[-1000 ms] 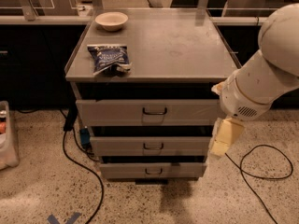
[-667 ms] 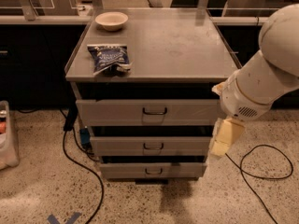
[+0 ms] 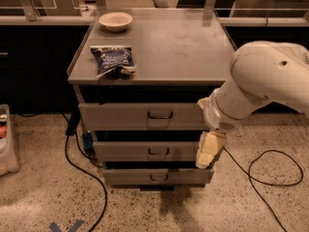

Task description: Open top drawer

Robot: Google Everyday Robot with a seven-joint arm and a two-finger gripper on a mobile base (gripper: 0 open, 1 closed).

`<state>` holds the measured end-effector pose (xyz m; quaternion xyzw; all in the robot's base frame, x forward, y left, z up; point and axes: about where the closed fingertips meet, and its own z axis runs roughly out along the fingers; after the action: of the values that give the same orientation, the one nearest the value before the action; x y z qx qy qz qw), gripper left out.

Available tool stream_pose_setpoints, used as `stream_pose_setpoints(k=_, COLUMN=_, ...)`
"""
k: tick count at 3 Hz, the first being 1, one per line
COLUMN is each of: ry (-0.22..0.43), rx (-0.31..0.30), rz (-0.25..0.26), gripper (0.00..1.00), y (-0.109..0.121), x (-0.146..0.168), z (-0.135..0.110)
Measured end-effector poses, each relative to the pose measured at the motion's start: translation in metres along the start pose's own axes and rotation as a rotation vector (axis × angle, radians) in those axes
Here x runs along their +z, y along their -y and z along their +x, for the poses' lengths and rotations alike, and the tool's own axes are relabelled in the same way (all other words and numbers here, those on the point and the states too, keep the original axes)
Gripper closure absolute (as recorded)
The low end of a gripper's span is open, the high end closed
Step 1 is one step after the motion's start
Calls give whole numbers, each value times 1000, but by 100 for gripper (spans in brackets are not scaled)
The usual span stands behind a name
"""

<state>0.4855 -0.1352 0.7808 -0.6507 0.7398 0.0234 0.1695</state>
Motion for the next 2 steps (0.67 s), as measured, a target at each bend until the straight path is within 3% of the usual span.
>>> stream_pose_setpoints(k=2, ry=41, rx=-23, rz=115, gripper=0, y=27, x=37, z=-9)
